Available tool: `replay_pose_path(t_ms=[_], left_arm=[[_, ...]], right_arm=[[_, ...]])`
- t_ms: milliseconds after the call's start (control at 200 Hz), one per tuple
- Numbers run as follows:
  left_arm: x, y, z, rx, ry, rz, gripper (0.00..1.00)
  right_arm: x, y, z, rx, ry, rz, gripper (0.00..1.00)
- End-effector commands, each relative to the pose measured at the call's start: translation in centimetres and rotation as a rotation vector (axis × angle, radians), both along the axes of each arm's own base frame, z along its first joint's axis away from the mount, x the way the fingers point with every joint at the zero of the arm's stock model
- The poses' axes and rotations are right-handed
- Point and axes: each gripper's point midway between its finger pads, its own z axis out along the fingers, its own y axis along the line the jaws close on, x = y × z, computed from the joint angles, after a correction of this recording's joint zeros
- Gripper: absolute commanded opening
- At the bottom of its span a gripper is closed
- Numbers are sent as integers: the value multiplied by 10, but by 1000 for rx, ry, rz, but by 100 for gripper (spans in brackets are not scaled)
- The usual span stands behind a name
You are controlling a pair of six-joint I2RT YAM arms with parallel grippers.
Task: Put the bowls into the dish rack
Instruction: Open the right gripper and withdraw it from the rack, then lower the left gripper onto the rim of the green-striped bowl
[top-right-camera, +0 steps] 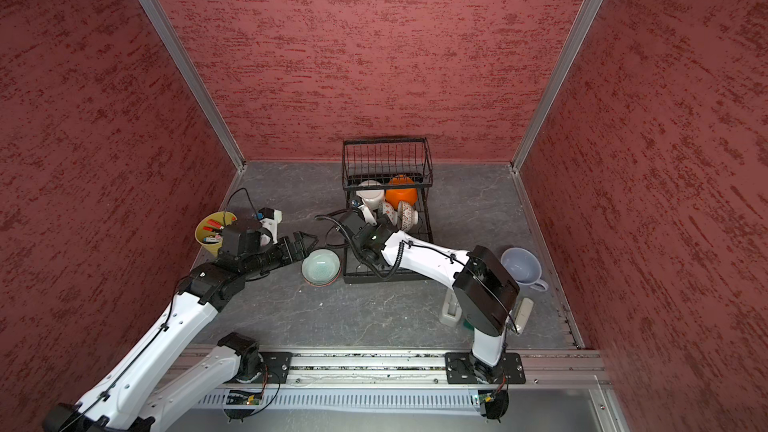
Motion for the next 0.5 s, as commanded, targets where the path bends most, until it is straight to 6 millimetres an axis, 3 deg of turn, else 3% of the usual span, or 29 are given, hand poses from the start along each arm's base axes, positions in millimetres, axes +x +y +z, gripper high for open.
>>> replay_pose_path(t_ms=[0, 281, 491], left_arm=[[-1, -2, 11, -35, -19, -6, 100], [-13, 33, -32, 152, 188, 133, 96], [-23, 37, -58, 238, 318, 159, 90]], right_arm=[[1, -6, 16, 48, -27, -26, 71], [-11, -8, 46, 163, -33, 16, 72], [-22, -20, 66, 235, -52, 18, 72]])
